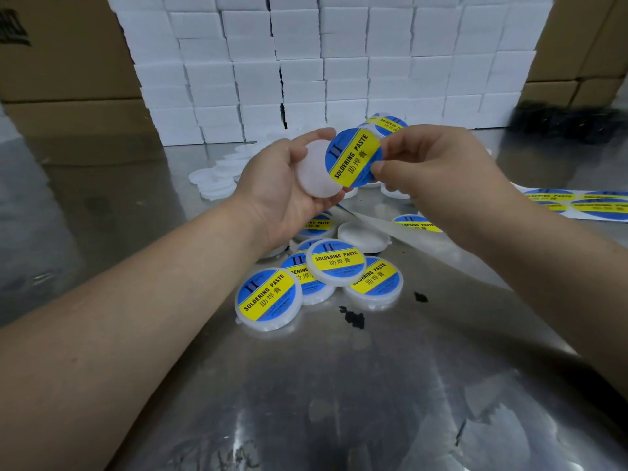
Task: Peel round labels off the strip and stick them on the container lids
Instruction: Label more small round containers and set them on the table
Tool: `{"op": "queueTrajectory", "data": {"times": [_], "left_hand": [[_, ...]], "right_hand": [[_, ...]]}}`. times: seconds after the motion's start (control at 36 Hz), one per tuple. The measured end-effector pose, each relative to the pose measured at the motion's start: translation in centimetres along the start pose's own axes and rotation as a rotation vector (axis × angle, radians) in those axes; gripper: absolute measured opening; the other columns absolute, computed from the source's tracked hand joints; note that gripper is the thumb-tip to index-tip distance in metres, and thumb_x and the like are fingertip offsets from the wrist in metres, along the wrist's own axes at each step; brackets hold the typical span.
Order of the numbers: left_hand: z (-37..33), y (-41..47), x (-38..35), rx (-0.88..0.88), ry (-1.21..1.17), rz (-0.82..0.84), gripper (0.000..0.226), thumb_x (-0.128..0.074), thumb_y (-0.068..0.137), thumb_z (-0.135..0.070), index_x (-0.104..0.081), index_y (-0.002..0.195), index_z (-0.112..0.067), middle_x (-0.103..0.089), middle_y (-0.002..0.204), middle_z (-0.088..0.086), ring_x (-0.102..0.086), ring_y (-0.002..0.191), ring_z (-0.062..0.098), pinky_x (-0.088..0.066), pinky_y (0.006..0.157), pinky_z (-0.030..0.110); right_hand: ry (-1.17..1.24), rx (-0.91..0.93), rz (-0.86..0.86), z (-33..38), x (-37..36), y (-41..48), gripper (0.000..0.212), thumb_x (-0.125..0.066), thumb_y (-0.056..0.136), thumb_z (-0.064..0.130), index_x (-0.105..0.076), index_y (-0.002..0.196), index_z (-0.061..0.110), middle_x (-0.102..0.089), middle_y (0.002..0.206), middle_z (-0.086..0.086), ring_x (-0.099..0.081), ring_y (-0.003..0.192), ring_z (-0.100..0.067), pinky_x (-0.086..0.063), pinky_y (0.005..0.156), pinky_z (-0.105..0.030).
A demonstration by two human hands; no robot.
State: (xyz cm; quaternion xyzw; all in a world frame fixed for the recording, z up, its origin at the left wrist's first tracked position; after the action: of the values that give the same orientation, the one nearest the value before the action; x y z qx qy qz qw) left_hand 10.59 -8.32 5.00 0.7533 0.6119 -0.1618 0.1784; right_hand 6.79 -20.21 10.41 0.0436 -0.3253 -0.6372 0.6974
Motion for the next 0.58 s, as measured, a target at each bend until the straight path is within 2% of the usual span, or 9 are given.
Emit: {"op": "queueTrajectory", "data": {"times": [0.06,0.17,0.28,0.36,0.47,0.58], "left_hand": [[0.0,-0.1,-0.3,0.009,-0.005,0.023,0.034,-0.024,0.091,-0.018,-0.056,0.103,-0.012,-0.061,0.106,0.015,-0.057,0.093,0.032,-0.047,0.076,0.035],[0.2,-0.5,-1.2,0.016,0.022,0.081,0.038,-0.024,0.096,-0.031,-0.056,0.095,-0.011,-0.063,0.092,0.014,-0.062,0.079,0.028,-0.049,0.076,0.034],[0.1,-0.9,-2.3,-0.010,0.003,0.129,0.023,-0.037,0.086,-0.021,-0.055,0.096,-0.011,-0.059,0.092,0.014,-0.059,0.079,0.025,-0.052,0.071,0.032],[0.3,-1.0,-2.8,-0.015,-0.010,0.150,0.024,-0.031,0.092,-0.017,-0.054,0.097,-0.011,-0.057,0.098,0.016,-0.058,0.082,0.025,-0.052,0.069,0.031],[0.1,-1.2,-3.3,-0.041,0.006,0.171,0.021,-0.034,0.093,-0.013,-0.053,0.101,-0.010,-0.058,0.093,0.015,-0.060,0.075,0.023,-0.055,0.065,0.030],[-0.1,-1.2,-3.3,-0.091,0.097,0.176,0.019,-0.037,0.094,-0.009,-0.054,0.100,-0.012,-0.060,0.086,0.011,-0.062,0.070,0.020,-0.055,0.066,0.030]], "right_hand": [[-0.004,0.000,0.021,-0.1,-0.3,0.0,0.027,-0.061,0.082,0.007,-0.063,0.065,0.029,-0.064,0.056,0.022,-0.054,0.051,0.008,-0.043,0.055,-0.007],[-0.060,-0.010,0.035,-0.5,-0.7,0.0,0.024,-0.063,0.081,0.011,-0.063,0.066,0.030,-0.062,0.053,0.022,-0.051,0.049,0.006,-0.044,0.056,-0.013],[-0.092,-0.021,0.026,-0.7,-0.7,0.0,0.021,-0.065,0.080,0.012,-0.064,0.067,0.030,-0.060,0.050,0.022,-0.050,0.047,0.006,-0.042,0.052,-0.010],[-0.098,-0.033,0.025,-0.8,-0.6,0.0,0.020,-0.066,0.079,0.015,-0.064,0.067,0.031,-0.059,0.049,0.023,-0.050,0.047,0.007,-0.040,0.049,-0.006],[-0.129,-0.050,0.004,-1.0,-0.3,-0.1,0.013,-0.065,0.079,0.022,-0.066,0.069,0.030,-0.062,0.054,0.014,-0.049,0.052,-0.002,-0.041,0.051,-0.014],[-0.143,-0.054,-0.005,-0.9,-0.4,-0.2,0.018,-0.064,0.080,0.021,-0.066,0.066,0.032,-0.065,0.062,0.009,-0.050,0.057,-0.006,-0.043,0.057,-0.020]]}}
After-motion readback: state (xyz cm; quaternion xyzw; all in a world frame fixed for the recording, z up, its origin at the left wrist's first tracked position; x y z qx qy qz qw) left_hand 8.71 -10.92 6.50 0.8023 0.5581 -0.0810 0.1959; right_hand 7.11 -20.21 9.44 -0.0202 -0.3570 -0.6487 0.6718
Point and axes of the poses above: each hand's wrist, its own y-axis towards the middle knuckle, its own x-axis out of the back of the hand, z = x × y, the point moved 10 cm from there along y, towards the middle knuckle
